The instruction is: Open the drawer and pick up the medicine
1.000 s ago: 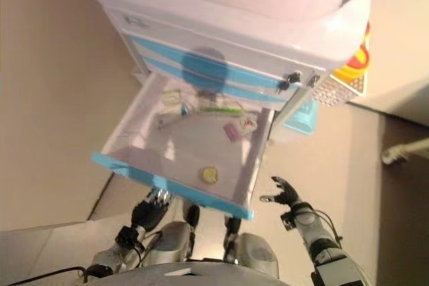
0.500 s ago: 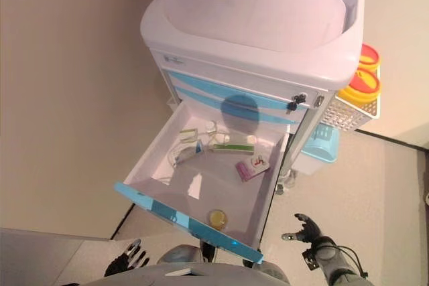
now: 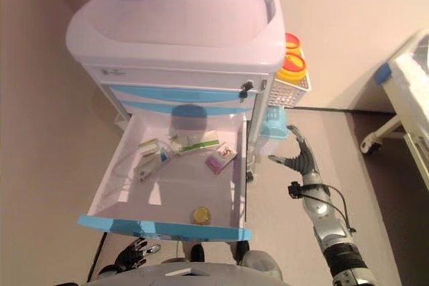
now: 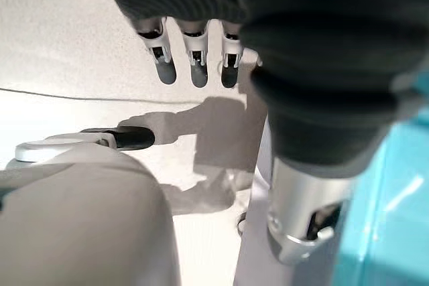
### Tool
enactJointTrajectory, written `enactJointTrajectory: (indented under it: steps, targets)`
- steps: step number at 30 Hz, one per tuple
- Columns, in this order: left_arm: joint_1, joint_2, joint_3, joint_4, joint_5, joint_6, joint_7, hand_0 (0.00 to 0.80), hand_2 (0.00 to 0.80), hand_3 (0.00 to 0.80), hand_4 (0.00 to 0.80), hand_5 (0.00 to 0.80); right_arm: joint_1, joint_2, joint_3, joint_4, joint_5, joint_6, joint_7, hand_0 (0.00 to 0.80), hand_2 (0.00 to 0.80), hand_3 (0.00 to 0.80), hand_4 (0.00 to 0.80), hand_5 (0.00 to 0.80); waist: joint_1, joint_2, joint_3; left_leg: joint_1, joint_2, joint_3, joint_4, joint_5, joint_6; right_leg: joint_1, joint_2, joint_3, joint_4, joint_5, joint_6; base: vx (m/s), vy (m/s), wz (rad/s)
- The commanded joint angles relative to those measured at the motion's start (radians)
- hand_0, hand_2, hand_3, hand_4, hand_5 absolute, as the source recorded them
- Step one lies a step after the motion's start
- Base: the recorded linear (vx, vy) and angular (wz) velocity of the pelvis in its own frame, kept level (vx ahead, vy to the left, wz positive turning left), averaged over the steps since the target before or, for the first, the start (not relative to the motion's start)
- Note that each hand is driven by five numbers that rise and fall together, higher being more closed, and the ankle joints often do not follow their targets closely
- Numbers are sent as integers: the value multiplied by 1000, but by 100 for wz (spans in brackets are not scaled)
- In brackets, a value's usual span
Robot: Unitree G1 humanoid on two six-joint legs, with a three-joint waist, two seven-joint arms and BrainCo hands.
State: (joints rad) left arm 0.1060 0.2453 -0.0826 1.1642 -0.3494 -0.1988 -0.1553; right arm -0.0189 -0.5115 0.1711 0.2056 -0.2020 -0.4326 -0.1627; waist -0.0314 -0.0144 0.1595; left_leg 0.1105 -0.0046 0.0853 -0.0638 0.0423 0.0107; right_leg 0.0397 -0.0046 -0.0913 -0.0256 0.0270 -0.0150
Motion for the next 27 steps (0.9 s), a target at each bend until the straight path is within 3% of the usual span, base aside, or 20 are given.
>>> enactJointTrajectory:
  steps: [1, 6, 11, 20, 25, 27]
  targets:
    - [-33, 0, 10, 68, 42, 13, -2, 0, 0, 0, 0, 0, -101, -67, 49, -111, -66, -170, 134, 0, 0, 0, 0, 0, 18, -24, -15, -19, -37, -29, 18, -87, -9, 36, -28, -17, 21, -47, 69, -30, -23, 1]
    - [-23, 20, 19, 113, 106, 38, -10, 0, 0, 0, 0, 0, -228, -183, 190, -209, -66, -238, 379, 0, 0, 0, 0, 0, 63, -47, -22, -25, -41, -42, 8, -84, -11, 36, -36, -29, 0, -36, 77, -22, -29, 4]
    - [-29, 33, 4, 124, 111, 34, -21, 0, 0, 0, 0, 0, -337, -199, 335, -142, -178, -297, 409, 0, 0, 0, 0, 0, 94, -52, -24, -22, -41, -56, -3, -82, -11, 45, -39, -42, -13, -33, 80, 0, 0, 0]
    - [-74, 55, -23, 68, 95, 57, -28, 0, 0, 0, 0, 0, -515, -130, 594, 111, -536, -408, 261, 0, 0, 0, 0, 0, 176, -58, -19, -37, -46, -125, -10, -66, -18, 59, -40, -88, -21, -41, 76, -8, -56, 17]
    - [-91, 50, -45, 48, 116, 61, -22, 0, 0, 0, 0, 0, -559, -34, 705, 366, -745, -391, 102, 0, 0, 0, 0, 0, 239, -53, -11, -60, -50, -187, -15, -47, -25, 63, -39, -136, -29, -45, 69, -23, -81, 36]
    - [-88, 48, -50, 52, 144, 62, -24, 0, 0, 0, 0, 0, -545, 19, 717, 495, -841, -356, 15, 0, 0, 0, 0, 0, 266, -48, -8, -70, -53, -216, -19, -37, -28, 66, -38, -160, -35, -46, 66, -32, -86, 43]
